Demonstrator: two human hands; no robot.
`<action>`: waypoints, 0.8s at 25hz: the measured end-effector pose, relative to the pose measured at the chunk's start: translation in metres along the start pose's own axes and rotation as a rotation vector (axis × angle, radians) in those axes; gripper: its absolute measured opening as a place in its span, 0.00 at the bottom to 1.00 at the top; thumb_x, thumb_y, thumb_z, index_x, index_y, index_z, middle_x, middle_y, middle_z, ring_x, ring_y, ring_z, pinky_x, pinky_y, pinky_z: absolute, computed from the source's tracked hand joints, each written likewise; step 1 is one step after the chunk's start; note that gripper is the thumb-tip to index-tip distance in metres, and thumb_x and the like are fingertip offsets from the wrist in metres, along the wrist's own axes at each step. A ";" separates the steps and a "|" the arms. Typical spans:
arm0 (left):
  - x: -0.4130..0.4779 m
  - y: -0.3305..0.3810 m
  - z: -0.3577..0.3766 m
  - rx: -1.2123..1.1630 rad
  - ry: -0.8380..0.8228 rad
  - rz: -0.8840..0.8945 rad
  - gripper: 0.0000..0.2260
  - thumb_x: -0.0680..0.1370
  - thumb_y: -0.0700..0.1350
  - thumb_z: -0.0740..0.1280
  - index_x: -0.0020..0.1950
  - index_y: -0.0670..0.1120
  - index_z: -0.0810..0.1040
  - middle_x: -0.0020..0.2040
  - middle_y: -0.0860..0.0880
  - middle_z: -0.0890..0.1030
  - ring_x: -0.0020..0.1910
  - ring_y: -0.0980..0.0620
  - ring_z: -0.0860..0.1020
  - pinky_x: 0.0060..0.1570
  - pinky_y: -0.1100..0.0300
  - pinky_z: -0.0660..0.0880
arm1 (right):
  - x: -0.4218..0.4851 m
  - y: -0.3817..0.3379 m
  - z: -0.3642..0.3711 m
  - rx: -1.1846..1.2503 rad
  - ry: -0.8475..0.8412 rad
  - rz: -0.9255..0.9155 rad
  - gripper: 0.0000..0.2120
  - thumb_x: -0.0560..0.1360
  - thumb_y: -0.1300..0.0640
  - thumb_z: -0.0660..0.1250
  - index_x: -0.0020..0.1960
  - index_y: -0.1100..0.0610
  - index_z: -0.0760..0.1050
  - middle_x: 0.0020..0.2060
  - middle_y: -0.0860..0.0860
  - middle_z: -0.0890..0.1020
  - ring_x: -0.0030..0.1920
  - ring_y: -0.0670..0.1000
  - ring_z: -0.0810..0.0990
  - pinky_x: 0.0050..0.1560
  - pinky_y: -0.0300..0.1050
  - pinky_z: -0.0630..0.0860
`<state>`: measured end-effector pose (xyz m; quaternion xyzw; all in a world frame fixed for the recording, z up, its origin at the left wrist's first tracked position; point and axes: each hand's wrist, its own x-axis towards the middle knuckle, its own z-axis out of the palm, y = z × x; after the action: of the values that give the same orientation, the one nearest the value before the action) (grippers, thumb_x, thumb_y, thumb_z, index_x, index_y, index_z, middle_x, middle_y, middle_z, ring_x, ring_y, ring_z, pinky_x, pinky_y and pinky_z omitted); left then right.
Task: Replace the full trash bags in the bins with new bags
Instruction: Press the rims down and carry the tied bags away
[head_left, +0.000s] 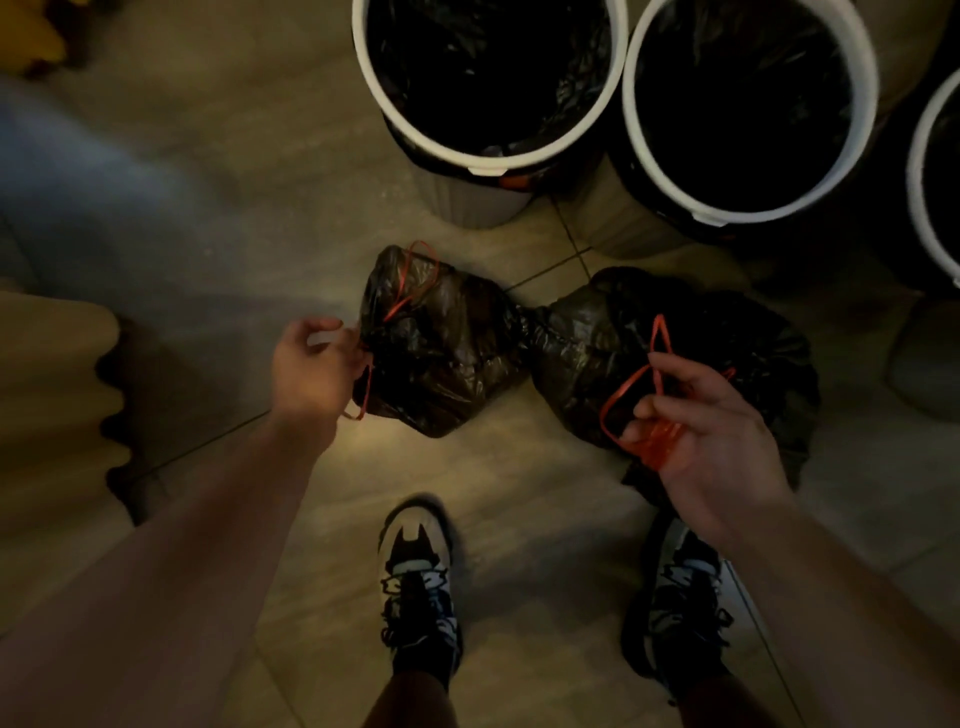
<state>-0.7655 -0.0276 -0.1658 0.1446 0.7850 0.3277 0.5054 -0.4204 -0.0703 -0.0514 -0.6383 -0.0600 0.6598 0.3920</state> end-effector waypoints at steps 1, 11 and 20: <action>-0.003 0.008 0.008 -0.112 -0.058 -0.005 0.01 0.83 0.42 0.68 0.54 0.47 0.78 0.40 0.47 0.85 0.37 0.52 0.84 0.37 0.61 0.81 | -0.003 -0.001 -0.002 -0.001 0.006 0.005 0.18 0.73 0.67 0.68 0.59 0.56 0.85 0.39 0.57 0.82 0.37 0.55 0.84 0.40 0.48 0.83; 0.056 0.009 0.109 1.039 -0.117 0.387 0.14 0.81 0.53 0.68 0.66 0.50 0.82 0.60 0.40 0.84 0.60 0.35 0.81 0.57 0.49 0.76 | 0.003 0.015 -0.023 -0.168 -0.001 -0.059 0.16 0.79 0.73 0.62 0.44 0.61 0.86 0.38 0.60 0.81 0.32 0.59 0.79 0.38 0.52 0.74; 0.064 -0.005 0.120 1.061 0.009 0.364 0.19 0.83 0.57 0.65 0.61 0.43 0.82 0.55 0.37 0.84 0.57 0.33 0.82 0.54 0.46 0.78 | 0.023 0.021 -0.039 -0.156 0.007 -0.010 0.14 0.80 0.70 0.63 0.47 0.60 0.86 0.40 0.60 0.82 0.33 0.56 0.80 0.35 0.48 0.78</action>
<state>-0.6875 0.0485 -0.2470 0.5108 0.8069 -0.0294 0.2952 -0.3923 -0.0877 -0.0891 -0.6690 -0.1130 0.6489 0.3445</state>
